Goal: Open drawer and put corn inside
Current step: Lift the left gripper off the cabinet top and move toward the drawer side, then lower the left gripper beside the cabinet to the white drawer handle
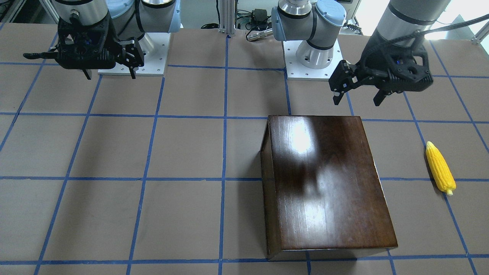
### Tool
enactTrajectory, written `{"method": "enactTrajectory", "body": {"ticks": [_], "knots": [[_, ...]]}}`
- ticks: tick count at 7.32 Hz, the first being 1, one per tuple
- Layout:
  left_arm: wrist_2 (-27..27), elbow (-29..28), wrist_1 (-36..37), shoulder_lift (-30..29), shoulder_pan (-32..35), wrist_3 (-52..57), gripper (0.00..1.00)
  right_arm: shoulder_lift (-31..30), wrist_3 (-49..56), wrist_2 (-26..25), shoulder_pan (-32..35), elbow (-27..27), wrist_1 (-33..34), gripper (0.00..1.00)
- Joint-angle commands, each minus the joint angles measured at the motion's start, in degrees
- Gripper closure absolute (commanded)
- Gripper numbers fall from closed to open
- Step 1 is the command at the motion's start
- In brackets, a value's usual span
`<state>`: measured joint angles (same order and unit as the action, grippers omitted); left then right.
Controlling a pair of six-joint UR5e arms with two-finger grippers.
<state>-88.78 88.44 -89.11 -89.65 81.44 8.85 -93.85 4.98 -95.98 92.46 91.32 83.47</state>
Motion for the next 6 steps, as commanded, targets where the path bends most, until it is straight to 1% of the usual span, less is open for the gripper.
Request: {"method": "enactTrajectory", "body": {"ticks": [1, 2, 3, 4, 6], "knots": [[-0.1, -0.5, 0.2, -2.2, -7.5, 10.4, 0.00, 0.0, -0.1, 0.0, 0.0, 0.0, 0.0, 0.00], [0.2, -0.5, 0.7, -3.7, -12.9, 13.8, 0.00, 0.0, -0.1, 0.0, 0.0, 0.0, 0.0, 0.00], [0.2, -0.5, 3.0, -5.5, -17.1, 16.6, 0.00, 0.0, -0.1, 0.0, 0.0, 0.0, -0.1, 0.00], [0.2, -0.9, 4.2, -7.4, -19.7, 20.4, 0.00, 0.0, 0.0, 0.0, 0.0, 0.0, -0.1, 0.00], [0.5, -1.7, 4.7, -11.2, -23.6, 22.0, 0.00, 0.0, -0.1, 0.0, 0.0, 0.0, -0.1, 0.00]]}}
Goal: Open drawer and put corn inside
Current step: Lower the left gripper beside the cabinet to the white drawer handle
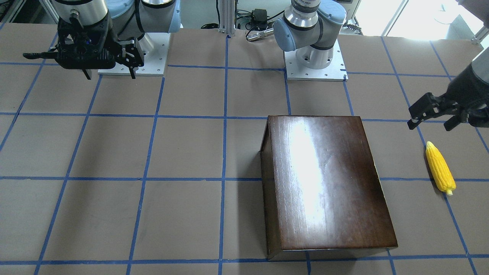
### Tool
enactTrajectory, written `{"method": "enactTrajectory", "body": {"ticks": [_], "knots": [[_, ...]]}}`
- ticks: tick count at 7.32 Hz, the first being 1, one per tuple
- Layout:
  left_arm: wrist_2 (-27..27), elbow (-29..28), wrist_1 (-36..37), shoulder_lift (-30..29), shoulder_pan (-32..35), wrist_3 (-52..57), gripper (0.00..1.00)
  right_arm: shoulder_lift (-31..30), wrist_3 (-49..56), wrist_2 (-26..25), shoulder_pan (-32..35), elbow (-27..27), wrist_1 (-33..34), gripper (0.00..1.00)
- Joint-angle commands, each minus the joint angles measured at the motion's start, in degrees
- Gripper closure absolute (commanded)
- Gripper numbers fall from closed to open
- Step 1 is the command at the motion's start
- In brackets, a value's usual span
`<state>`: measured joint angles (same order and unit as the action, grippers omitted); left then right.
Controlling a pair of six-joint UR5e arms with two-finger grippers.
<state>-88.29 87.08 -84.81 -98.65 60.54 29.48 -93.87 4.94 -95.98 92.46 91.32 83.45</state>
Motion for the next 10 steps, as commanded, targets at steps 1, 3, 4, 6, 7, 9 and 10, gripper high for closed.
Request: {"method": "enactTrajectory", "body": {"ticks": [1, 3, 4, 6, 7, 9, 10], "knots": [[-0.2, -0.2, 2.3, -3.6, -4.4, 2.9, 0.00, 0.0, 0.1, 0.0, 0.0, 0.0, 0.0, 0.00], [1.5, -0.2, 1.8, -5.7, -4.6, 4.3, 0.00, 0.0, 0.0, 0.0, 0.0, 0.0, 0.0, 0.00], [9.9, -0.2, 0.3, -6.6, -4.7, 5.7, 0.00, 0.0, 0.0, 0.0, 0.0, 0.0, 0.0, 0.00], [15.1, -0.2, -2.1, -8.3, -4.7, 6.2, 0.00, 0.0, 0.1, 0.0, 0.0, 0.0, 0.0, 0.00], [17.2, -0.3, -2.1, -9.1, -4.7, 6.2, 0.00, 0.0, 0.1, 0.0, 0.0, 0.0, 0.0, 0.00], [19.9, -0.3, -1.6, -11.6, -4.6, 6.3, 0.00, 0.0, 0.0, 0.0, 0.0, 0.0, 0.0, 0.00], [21.0, -0.4, -1.5, -12.7, -4.2, 6.4, 0.00, 0.0, 0.0, 0.0, 0.0, 0.0, 0.0, 0.00]]}}
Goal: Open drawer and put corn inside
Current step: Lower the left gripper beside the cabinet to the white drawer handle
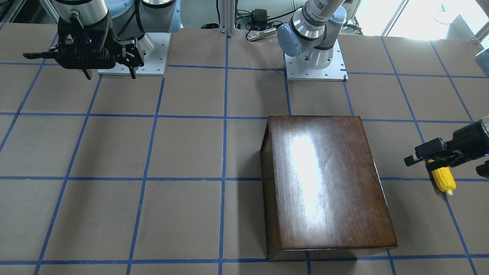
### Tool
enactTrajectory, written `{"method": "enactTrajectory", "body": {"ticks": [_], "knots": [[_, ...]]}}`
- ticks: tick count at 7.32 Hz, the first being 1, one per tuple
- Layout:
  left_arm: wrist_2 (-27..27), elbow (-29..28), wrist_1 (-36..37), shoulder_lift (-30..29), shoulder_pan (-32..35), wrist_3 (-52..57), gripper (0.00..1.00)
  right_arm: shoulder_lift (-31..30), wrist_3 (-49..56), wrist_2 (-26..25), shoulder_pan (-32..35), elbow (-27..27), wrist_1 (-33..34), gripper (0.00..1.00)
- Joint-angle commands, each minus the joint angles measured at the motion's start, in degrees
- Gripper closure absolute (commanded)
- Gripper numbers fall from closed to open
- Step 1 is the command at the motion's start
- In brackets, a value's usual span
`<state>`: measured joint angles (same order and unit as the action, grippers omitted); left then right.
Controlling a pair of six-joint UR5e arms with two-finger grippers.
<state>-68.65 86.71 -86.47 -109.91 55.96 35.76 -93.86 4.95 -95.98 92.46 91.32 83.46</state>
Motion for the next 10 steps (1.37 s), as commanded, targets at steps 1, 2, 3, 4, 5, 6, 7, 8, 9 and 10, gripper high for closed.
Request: {"method": "enactTrajectory", "body": {"ticks": [1, 2, 3, 4, 5, 6, 7, 8, 9, 10], "knots": [[3.5, -0.2, 0.3, -3.0, 0.4, 0.2, 0.00, 0.1, 0.1, 0.0, 0.0, 0.0, 0.0, 0.00], [3.9, -0.6, 0.8, -4.4, 1.1, 0.1, 0.00, 0.0, 0.1, 0.0, 0.0, 0.0, 0.0, 0.00], [4.0, -1.6, 0.7, -5.0, 2.5, -0.2, 0.00, 0.0, 0.0, 0.0, 0.0, 0.0, 0.0, 0.00], [4.0, -2.1, 0.7, -5.8, 3.5, -0.3, 0.00, 0.0, 0.0, 0.0, 0.0, 0.0, 0.0, 0.00], [3.8, -2.1, 0.7, -6.0, 3.7, 0.0, 0.00, 0.0, 0.1, 0.0, 0.0, 0.0, 0.0, 0.00], [3.7, -1.8, 0.7, -6.6, 3.7, 0.1, 0.00, 0.0, 0.0, 0.0, 0.0, 0.0, 0.0, 0.00], [3.9, -1.9, 0.7, -6.9, 4.1, -0.1, 0.00, 0.0, 0.1, 0.0, 0.0, 0.0, 0.0, 0.00], [3.9, -1.9, 0.7, -7.1, 4.6, -0.1, 0.00, 0.0, 0.1, 0.0, 0.0, 0.0, 0.0, 0.00], [3.9, -1.8, 0.7, -7.2, 4.7, 0.0, 0.00, 0.0, 0.1, 0.0, 0.0, 0.0, 0.0, 0.00], [3.9, -1.8, 0.7, -7.7, 4.7, 0.0, 0.00, 0.0, 0.0, 0.0, 0.0, 0.0, 0.0, 0.00]]}}
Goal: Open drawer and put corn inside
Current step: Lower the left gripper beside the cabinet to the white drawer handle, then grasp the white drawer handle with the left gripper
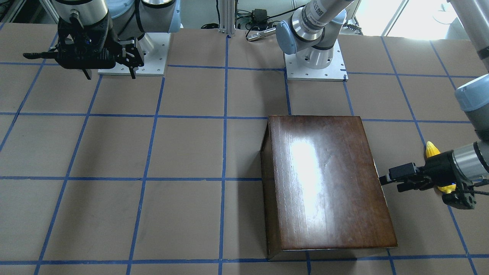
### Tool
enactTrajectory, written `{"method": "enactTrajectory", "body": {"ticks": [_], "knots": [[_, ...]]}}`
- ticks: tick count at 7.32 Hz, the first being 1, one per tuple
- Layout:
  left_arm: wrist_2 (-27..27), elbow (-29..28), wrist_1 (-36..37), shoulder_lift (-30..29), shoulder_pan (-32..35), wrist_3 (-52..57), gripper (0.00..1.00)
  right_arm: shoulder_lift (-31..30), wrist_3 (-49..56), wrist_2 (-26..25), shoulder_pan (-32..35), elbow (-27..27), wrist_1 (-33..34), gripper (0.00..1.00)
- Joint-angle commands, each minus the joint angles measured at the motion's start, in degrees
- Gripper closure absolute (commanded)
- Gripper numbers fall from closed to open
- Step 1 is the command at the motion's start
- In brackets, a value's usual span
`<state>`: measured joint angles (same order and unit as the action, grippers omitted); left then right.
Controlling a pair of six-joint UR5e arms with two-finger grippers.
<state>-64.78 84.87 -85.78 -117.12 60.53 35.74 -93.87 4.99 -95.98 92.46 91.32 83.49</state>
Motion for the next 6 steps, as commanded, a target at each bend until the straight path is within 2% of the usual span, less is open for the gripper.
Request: {"method": "enactTrajectory", "body": {"ticks": [1, 6], "knots": [[-0.1, 0.0, 0.0, -0.8, 0.2, -0.1, 0.00, 0.0, -0.1, 0.0, 0.0, 0.0, 0.0, 0.00], [-0.5, 0.3, 0.1, -2.3, 0.6, -0.1, 0.00, 0.1, -0.1, 0.0, 0.0, 0.0, 0.0, 0.00]]}}
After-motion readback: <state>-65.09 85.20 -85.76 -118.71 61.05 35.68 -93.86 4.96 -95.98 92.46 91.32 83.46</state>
